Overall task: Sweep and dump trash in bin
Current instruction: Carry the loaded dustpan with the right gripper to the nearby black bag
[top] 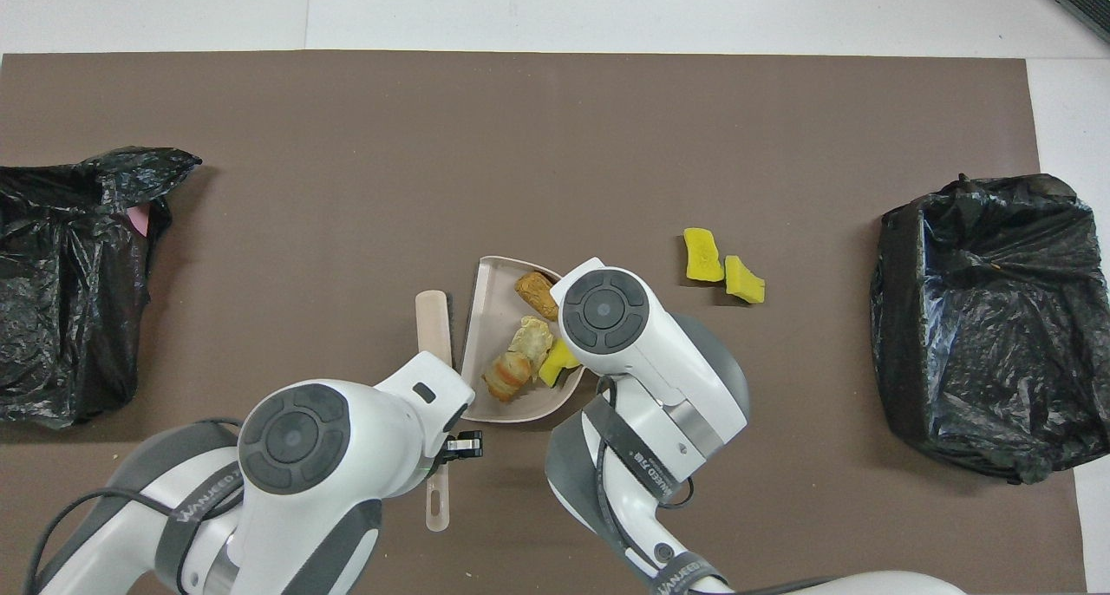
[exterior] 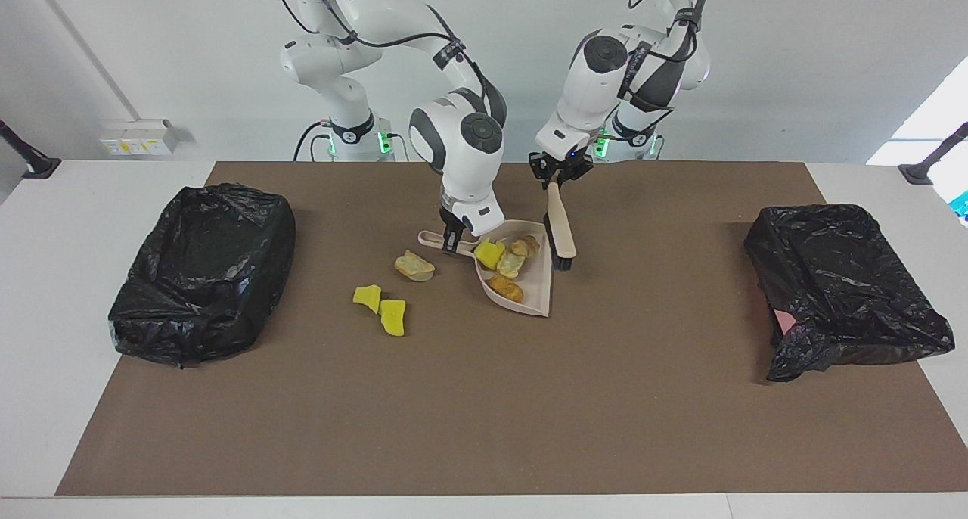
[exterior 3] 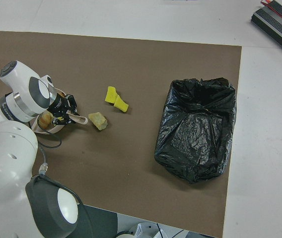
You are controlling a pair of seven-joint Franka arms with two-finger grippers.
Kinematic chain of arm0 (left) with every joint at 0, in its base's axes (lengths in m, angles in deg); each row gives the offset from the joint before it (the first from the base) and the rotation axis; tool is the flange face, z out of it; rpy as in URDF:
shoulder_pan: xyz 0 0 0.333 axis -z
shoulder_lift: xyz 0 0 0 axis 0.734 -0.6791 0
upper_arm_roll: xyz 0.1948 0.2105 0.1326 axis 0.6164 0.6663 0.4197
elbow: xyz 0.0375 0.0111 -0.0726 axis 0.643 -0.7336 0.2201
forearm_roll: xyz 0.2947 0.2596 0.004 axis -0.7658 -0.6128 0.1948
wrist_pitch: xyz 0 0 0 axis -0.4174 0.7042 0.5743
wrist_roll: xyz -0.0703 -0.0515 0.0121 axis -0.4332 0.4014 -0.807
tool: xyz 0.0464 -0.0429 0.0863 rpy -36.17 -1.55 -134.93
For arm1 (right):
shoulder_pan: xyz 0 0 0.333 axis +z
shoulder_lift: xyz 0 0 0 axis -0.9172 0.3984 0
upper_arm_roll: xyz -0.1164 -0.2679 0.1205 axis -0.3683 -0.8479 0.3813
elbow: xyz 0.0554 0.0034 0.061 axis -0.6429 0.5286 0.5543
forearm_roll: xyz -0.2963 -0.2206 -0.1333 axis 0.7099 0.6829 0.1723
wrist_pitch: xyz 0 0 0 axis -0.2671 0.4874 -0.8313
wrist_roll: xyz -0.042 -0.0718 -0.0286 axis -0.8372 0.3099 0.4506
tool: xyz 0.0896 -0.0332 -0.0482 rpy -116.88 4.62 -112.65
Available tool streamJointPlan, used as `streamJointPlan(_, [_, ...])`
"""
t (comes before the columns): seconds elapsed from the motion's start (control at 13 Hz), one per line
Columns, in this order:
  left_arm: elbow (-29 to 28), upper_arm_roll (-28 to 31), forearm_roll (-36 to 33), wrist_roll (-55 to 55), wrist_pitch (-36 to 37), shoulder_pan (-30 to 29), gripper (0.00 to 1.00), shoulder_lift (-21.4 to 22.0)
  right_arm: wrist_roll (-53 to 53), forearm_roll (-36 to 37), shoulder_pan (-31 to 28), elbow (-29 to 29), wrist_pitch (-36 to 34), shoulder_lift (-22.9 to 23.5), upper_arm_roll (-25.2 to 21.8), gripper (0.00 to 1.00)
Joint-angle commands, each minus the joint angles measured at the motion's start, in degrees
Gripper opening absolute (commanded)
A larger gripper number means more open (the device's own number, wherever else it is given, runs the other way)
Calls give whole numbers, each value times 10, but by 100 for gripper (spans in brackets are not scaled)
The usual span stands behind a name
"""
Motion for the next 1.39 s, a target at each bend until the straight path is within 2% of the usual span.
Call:
streamJointPlan(0.0, [-23,-2,9,5,38,-37,0,27,-2,8,-2,12,-11,-11,3,0])
streamJointPlan(0.23, [-54,-2,7,10,23,-59,0,38,13,3,-28,9,-44,-41,3,0])
streamJointPlan(0.46, [-80,-9,6,17,-6,-52,0,46,58,-12,-64,8,-78,-81,3,0])
streamJointPlan(0.62, [-80,-20,5,59,-24,-18,0,44,96,-39,-102,5,-106,-112,3,0])
streamJointPlan(1.0, [-84,-21,10,192,-94,112,0,15,139,-41,-180,-11,-162,-177,-1,0])
streamJointPlan(1.31, [-88,-21,10,229,-149,182,0,-28,227,-42,-296,-36,-196,-204,-6,0])
